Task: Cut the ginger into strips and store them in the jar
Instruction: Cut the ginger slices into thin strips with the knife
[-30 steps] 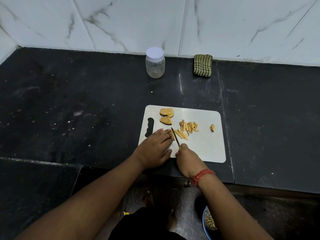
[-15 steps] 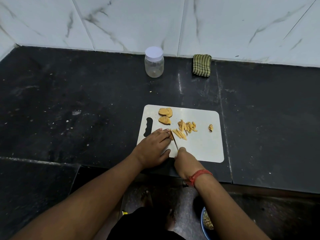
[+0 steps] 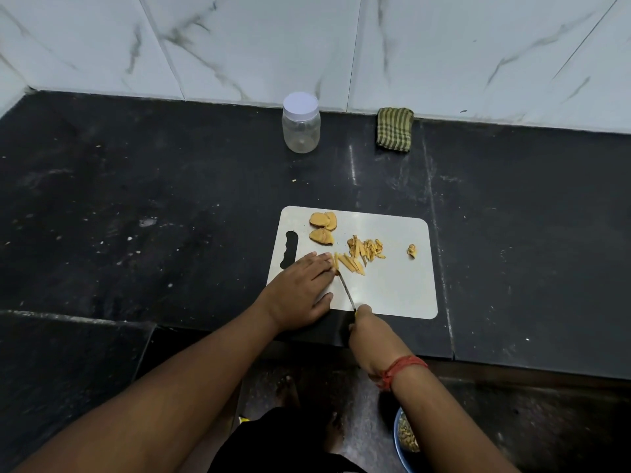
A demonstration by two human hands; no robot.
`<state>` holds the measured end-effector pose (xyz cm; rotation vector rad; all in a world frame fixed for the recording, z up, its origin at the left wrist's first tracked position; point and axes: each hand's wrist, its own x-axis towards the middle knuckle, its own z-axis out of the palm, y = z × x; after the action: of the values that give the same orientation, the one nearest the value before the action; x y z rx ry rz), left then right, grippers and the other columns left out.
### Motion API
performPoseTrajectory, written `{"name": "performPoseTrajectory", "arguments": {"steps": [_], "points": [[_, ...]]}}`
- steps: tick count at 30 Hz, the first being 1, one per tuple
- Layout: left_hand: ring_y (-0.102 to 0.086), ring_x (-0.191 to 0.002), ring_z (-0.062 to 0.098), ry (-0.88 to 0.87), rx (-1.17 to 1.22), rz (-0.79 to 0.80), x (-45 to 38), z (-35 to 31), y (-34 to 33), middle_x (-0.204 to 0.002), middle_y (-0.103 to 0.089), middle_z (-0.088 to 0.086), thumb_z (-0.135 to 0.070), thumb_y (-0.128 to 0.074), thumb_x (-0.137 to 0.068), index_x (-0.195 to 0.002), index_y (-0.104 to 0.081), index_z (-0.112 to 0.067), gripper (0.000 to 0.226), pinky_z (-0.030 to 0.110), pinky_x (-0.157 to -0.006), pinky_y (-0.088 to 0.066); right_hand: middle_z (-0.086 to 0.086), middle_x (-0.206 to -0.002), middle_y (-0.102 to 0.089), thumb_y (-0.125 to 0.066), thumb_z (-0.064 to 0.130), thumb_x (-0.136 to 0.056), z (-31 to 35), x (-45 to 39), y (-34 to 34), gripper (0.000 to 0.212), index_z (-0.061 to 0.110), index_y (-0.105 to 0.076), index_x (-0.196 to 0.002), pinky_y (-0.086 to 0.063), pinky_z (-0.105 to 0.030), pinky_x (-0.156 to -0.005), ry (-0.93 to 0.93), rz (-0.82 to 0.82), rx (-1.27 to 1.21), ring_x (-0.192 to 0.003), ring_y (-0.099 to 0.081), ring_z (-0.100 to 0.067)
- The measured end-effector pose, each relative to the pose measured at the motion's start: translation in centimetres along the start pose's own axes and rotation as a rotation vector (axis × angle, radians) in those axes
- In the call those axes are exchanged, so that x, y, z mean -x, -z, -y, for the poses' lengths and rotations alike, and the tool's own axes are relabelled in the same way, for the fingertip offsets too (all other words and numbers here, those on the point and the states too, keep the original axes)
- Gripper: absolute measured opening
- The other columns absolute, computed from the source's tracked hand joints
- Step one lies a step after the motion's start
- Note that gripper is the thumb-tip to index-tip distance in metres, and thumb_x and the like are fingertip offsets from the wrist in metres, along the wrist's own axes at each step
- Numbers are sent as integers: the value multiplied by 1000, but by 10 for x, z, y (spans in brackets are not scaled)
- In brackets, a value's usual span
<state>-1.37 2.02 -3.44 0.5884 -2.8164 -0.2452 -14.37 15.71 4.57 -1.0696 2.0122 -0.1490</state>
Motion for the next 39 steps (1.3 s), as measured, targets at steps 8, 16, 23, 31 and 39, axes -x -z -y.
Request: {"name": "performPoseTrajectory", "arguments": {"steps": [8,16,23,31,39], "points": [[-46,-139,24,0,10,-16,-1,-1,2,-138,-59,12,-33,-57,-95,-131,-63,-4,47,36,-124,-26,-4,-80,-48,-38,6,-95,-5,4,11,8,12,-33,-97,-34,-29,-63,48,-49,36,-67,-45,-18],[-46,-140,26,3,22,-11,0,-1,1,-138,-58,15,-34,-54,-97,-131,-63,-4,47,38,-123,-27,3,-66,-42,-40,5,-97,12,-13,14,9,10,-33,-96,-24,-20,-45,88,-84,3,-56,-40,-9],[-48,-137,26,-2,15,-20,0,-1,2,-135,-61,13,-35,-55,-98,-131,-64,-4,46,36,-124,-26,-5,-82,-55,-41,7,-98,20,-21,17,7,4,-39,-105,-26,-21,-47,89,-52,-1,-85,-58,-27],[-52,-130,25,-23,-19,-55,0,2,0,-128,-65,10,-36,-59,-94,-126,-67,-6,45,38,-125,-23,-21,-110,-61,-39,8,-98,24,-29,14,20,0,-42,-116,-35,-28,-69,22,-30,42,-101,-59,-34],[-54,-128,24,-17,-42,-52,0,3,-3,-129,-65,9,-38,-58,-92,-126,-68,-7,47,44,-122,-28,-20,-109,-62,-39,7,-98,23,-22,13,19,-1,-42,-115,-33,-27,-67,20,-14,39,-98,-60,-32]]}}
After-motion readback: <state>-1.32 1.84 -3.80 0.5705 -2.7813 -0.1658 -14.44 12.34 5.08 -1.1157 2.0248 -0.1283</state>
